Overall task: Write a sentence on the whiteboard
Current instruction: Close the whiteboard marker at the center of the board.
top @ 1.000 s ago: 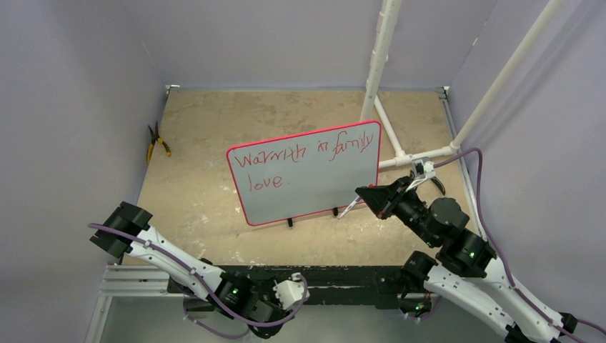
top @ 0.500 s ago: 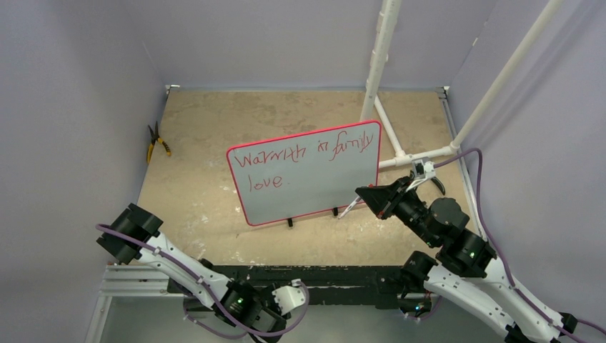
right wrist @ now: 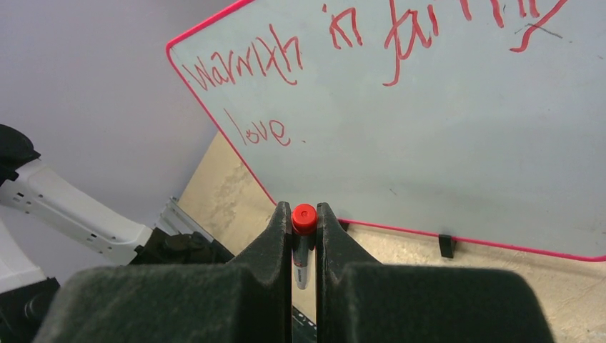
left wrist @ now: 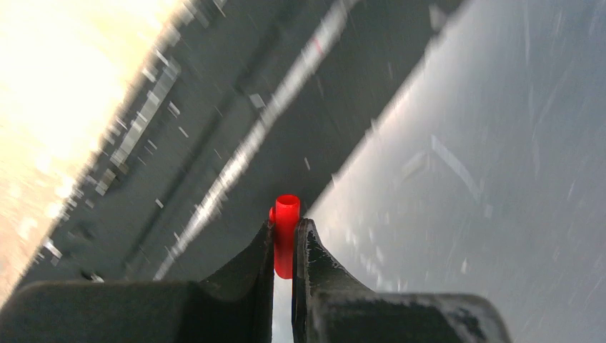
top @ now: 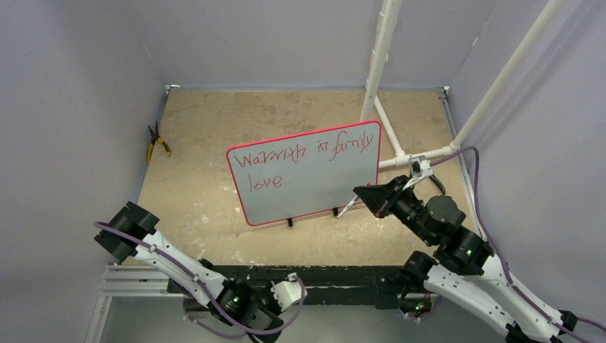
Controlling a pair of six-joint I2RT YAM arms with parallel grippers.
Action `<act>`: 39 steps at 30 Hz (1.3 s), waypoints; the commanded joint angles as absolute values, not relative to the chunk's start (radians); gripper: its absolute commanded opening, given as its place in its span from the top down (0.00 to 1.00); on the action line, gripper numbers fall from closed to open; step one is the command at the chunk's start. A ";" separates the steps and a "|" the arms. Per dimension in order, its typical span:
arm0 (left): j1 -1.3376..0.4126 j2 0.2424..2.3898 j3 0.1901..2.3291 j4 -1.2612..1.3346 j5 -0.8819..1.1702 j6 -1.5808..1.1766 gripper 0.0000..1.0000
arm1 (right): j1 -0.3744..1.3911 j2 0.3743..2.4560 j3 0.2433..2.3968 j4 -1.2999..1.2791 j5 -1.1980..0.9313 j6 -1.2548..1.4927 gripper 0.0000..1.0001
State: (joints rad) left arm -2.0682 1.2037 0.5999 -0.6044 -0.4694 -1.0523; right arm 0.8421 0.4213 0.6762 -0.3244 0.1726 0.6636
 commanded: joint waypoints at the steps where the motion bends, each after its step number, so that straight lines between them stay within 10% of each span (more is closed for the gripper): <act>1: -1.923 1.124 0.582 -0.425 -0.644 -1.020 1.00 | 0.844 0.449 0.656 -0.263 0.174 0.677 1.00; 14: -1.539 1.165 0.384 0.382 -0.621 -0.601 1.00 | 0.844 0.576 0.585 -0.199 0.209 0.714 1.00; 24: -1.473 1.347 0.530 0.061 -0.547 -0.664 1.00 | 0.845 0.553 0.587 -0.248 0.261 0.749 1.00; 39: -1.462 1.528 0.688 -0.162 -0.475 -0.753 0.71 | 0.844 0.550 0.588 -0.246 0.253 0.757 1.00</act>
